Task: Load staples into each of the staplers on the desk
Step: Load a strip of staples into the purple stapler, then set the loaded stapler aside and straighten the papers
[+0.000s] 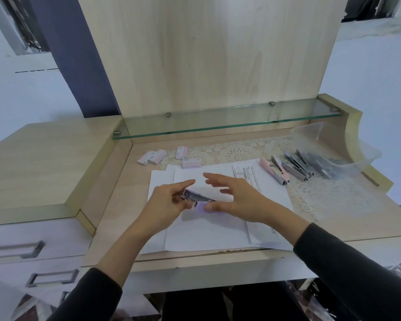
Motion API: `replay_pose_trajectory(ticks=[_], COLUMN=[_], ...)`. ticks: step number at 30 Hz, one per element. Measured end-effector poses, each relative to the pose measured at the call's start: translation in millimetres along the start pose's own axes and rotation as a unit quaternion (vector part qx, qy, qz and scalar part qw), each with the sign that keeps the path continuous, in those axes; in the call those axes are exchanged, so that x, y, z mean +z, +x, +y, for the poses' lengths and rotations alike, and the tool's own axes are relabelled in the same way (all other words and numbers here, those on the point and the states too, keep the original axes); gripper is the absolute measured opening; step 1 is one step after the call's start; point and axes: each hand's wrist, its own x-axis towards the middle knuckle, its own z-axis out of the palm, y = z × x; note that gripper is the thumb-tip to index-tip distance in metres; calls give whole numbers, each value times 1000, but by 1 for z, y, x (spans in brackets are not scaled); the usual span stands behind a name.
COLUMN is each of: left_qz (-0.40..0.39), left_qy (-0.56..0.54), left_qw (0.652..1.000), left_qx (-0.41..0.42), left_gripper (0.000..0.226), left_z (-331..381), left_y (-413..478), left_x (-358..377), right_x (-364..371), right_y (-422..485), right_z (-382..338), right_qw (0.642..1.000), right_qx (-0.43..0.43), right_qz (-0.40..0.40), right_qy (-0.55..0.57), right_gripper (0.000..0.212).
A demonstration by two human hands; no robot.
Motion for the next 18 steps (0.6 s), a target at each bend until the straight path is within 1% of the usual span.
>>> replay_pose_trajectory(ticks=[1,3,5,8,10,11,15,18], left_qz=[-10,-27,-37,-24,-8,-3,0,-8], left_qy=[-9,-12,3,-3,-2,-4,-15,0], left_qw=[1000,1000,999,1000,1000,1000,1000,1000], left_qx=[1,2,-5,-16,-18,-19,-24,-16], left_gripper=[55,64,68,68,63,60,50,38], left_z=[0,-1,-2,-9,-15,-16,-12,-4], left_y=[-1,-1,-2,-5,-4,-3,2,8], left_x=[0,-1,-2,-5,-7,-8,-6,0], right_x=[2,6,9,10,10,8,-1,-6], right_y=[-1,-2,-2,1,1,1,-1,-2], right_z=[1,3,3,8,11,12,18,27], right_qw=[999,998,996,989,983,979,953,949], right_qx=[9,14,11,1,-18,-30,-66,-89], right_qz=[-30,-55,-45,-45,-21,3,98,140], right_qy=[-9,-33,-72,-144,-180,-202,-280,-270], right_gripper=[75,75,67,48,33,29,33,38])
